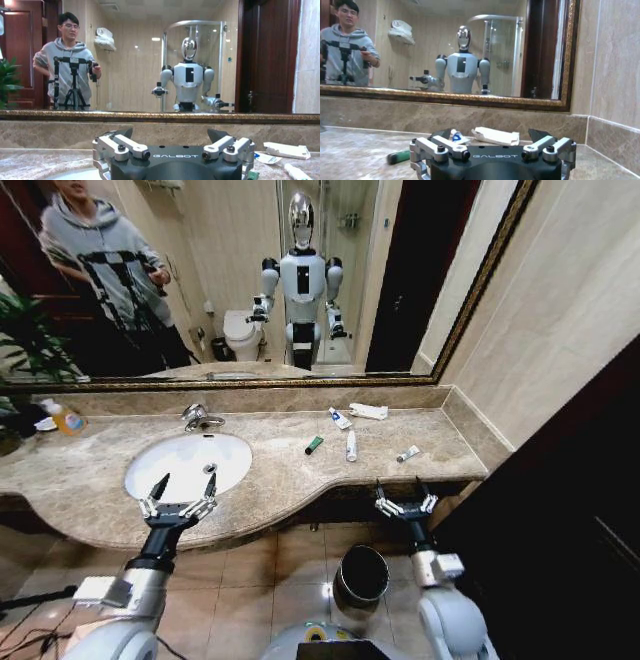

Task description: Pick up the trash from the sink and place it in the trash bin.

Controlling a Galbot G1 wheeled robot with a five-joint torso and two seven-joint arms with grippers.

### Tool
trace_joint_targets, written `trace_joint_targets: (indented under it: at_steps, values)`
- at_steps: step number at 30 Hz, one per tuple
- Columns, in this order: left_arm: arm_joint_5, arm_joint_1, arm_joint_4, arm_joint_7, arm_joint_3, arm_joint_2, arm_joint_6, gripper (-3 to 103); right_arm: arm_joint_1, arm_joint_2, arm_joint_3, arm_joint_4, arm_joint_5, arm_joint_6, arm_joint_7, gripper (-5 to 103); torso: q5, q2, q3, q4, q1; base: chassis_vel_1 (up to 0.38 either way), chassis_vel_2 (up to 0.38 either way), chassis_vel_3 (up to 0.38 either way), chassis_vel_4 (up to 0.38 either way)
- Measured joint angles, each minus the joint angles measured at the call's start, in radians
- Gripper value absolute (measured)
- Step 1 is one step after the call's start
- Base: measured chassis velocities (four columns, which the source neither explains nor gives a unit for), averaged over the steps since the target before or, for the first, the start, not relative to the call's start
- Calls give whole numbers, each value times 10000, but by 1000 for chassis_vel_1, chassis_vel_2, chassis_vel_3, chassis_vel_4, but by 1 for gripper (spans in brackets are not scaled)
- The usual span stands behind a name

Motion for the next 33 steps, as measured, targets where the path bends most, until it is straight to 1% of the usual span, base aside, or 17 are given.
trace_joint_targets:
  at_steps: [1,2,4,7,9,11,14,16,18,19,22,27,29,31,32,33]
  values:
    - [0,0,0,0,0,0,0,100,411,-149,-30,-183,115,-336,132,100,0,0,0,-1,0,0,0,0,0]
    - [0,0,0,0,0,0,0,100,411,-149,-30,-183,115,-336,132,100,0,0,0,-1,0,0,0,0,0]
    - [0,0,0,0,0,0,0,100,945,-371,-144,-613,373,-687,319,100,0,0,0,0,0,0,0,0,0]
    - [0,0,0,0,0,0,0,100,1467,-504,-238,-1174,547,-873,532,100,0,0,0,-1,0,0,0,0,0]
    - [0,0,0,0,0,0,0,100,2148,-711,-476,-1899,883,-1197,941,100,0,0,1,-1,0,0,0,0,0]
    - [0,0,0,0,0,0,0,100,2339,-743,-528,-2096,936,-1247,1037,100,1,0,1,-1,0,0,0,0,0]
    - [0,0,0,0,0,0,0,100,3436,-773,-833,-3281,1161,-1450,1639,100,1,-1,1,0,1,0,0,0,0]
    - [0,0,0,0,0,0,0,100,3683,-761,-904,-3515,1237,-1491,1789,100,0,0,1,0,1,0,0,0,0]
    - [0,0,0,0,0,0,0,100,4364,-675,-1211,-4190,1592,-1631,2376,100,0,0,1,0,1,0,0,0,0]
    - [0,0,0,0,0,0,0,100,4364,-675,-1211,-4190,1592,-1631,2376,100,0,0,1,0,1,0,0,0,0]
    - [0,0,0,0,0,0,0,100,5083,-396,-1401,-4932,1775,-1672,3200,100,0,-1,1,1,1,0,0,0,0]
    - [0,0,0,0,0,0,0,100,5377,-337,-1356,-5345,1700,-1588,3541,100,-1,-1,1,1,1,0,0,0,0]
    - [0,0,0,0,0,0,0,100,5515,-402,-1203,-5632,1670,-1449,3723,100,-1,0,0,-1,0,0,0,0,0]
    - [0,0,0,-1,0,0,0,100,5552,-421,-1151,-5723,1682,-1393,3741,100,-1,0,0,-1,0,0,0,0,0]
    - [0,0,0,-1,0,0,0,100,5593,-438,-1100,-5820,1777,-1323,3756,100,-1,0,0,-1,1,0,0,0,0]
    - [0,0,-1,0,0,0,0,100,5651,-450,-1068,-5909,2084,-1325,3788,100,0,-1,0,-1,1,0,0,0,0]
